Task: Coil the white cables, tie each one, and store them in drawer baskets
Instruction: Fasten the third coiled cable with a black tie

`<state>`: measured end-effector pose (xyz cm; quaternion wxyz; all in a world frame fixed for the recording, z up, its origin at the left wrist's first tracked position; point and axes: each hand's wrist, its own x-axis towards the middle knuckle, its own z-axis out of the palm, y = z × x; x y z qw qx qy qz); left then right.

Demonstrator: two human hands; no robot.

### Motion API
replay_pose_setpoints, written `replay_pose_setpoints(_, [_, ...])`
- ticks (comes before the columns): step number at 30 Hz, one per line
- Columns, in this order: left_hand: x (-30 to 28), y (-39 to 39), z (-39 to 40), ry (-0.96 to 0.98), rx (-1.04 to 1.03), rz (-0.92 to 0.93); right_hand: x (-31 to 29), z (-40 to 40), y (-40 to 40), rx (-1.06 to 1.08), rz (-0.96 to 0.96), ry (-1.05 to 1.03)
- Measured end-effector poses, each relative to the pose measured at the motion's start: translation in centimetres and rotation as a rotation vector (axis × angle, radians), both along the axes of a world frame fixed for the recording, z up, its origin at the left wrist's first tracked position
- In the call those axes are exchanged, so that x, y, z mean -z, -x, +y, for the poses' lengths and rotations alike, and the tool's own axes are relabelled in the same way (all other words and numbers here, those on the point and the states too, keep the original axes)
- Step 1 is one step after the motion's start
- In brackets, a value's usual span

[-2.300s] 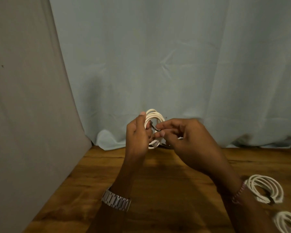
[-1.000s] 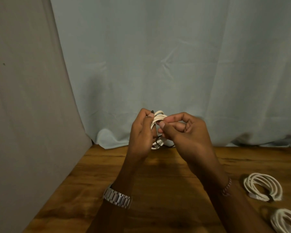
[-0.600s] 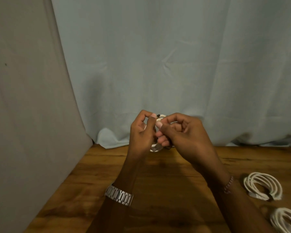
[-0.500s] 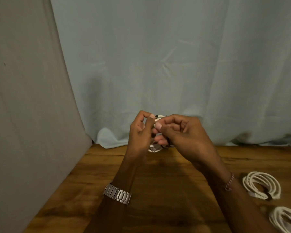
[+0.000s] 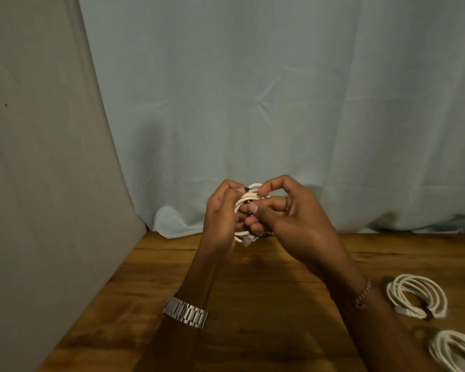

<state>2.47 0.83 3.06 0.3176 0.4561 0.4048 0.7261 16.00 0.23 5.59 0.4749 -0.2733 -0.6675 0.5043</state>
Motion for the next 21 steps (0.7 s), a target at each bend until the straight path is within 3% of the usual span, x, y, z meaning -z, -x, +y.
replay_pose_setpoints(8, [0.1, 0.0, 0.1, 0.021, -0.035, 0.012, 0.6, 0.1, 0.4, 0.11, -0.096, -0.066])
replay_pose_setpoints(21, [1.0, -0.2, 1.3, -0.051, -0.119, 0.013, 0.4, 0.0, 0.3, 0.108, -0.172, -0.179])
